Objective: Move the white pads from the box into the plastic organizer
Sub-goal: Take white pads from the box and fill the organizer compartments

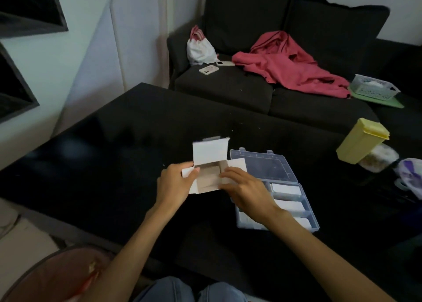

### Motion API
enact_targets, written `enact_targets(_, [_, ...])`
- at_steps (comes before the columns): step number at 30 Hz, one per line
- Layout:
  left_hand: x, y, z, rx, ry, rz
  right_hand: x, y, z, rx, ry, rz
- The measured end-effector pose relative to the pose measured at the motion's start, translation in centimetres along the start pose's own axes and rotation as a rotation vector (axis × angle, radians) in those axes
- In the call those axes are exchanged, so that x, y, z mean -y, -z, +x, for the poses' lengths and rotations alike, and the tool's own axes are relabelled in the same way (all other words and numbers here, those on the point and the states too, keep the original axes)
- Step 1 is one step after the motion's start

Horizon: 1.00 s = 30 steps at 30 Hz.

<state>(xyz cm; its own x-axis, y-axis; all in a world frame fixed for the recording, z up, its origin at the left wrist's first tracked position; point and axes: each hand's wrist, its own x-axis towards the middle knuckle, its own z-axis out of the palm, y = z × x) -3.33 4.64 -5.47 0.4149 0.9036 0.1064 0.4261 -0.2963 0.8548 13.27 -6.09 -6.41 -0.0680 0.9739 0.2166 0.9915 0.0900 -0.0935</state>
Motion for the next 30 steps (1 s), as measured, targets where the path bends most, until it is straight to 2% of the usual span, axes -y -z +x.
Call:
enact_targets(6, [0.1, -0.3, 1.5, 0.01, -0.006, 0.145, 0.5, 0.1, 0.7, 0.06, 0.005, 0.049])
enact_targets(12, [0.0, -0.1, 2.4, 0.061, -0.039, 0.141, 1.6, 0.5, 2.9, 0.148, -0.213, 0.127])
enact_targets(19, [-0.3, 0.5, 3.2, 0.111, -0.008, 0.145, 2.5, 0.4, 6.7, 0.421, -0.287, 0.053])
enact_targets(30, [-0.5, 0.5, 4.2, 0.186, 0.021, 0.144, 1.7, 0.1, 9.1, 0.512, -0.301, -0.074])
